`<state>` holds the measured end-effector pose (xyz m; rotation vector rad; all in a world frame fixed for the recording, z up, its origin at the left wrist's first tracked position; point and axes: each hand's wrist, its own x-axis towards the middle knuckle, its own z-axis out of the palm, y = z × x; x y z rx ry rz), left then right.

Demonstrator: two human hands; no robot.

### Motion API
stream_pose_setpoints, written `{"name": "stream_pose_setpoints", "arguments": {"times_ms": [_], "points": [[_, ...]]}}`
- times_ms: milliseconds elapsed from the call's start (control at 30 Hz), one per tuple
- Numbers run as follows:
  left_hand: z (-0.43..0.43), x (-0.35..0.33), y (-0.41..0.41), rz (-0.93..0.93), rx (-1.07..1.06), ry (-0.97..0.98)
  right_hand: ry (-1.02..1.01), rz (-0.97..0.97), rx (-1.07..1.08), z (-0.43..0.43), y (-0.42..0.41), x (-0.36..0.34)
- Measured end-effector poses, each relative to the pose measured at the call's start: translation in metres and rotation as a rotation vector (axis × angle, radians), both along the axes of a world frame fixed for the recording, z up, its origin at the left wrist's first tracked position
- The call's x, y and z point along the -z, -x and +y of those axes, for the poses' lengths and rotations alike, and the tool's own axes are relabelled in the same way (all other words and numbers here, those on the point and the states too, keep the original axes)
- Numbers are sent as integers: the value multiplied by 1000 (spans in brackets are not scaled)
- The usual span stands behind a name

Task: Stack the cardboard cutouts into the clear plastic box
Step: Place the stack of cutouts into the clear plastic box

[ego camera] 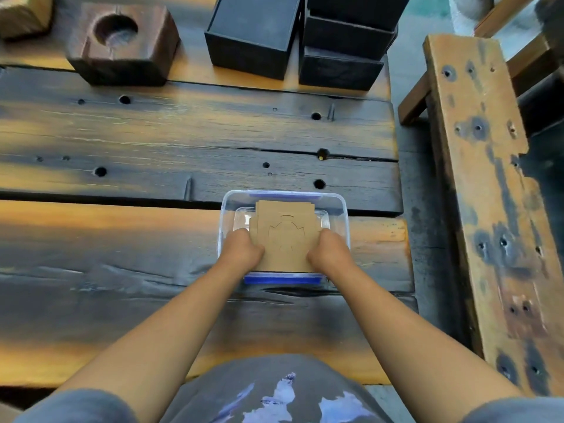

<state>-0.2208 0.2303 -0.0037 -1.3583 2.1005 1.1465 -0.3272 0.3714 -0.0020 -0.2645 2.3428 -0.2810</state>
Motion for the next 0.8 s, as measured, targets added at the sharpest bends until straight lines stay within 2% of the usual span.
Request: {"name": "stream_pose_setpoints", "arguments": {"times_ms": [100,200,300,500,700,800], "points": [[1,-5,-3,10,10,10,11,-5,62,4,-6,-10],[8,-19,-11,147,64,40,112,11,192,13,-18,-21],[9,-36,-28,292,220,58,282,90,317,27,-39,-38],[20,-63,-33,316,500,58,401,140,446,68,-80,-64],[88,-94,-35,345,844,124,397,210,584,150,-123,-82],[152,-111,-39,350,1102,190,451,205,761,217,-163,-91]]}}
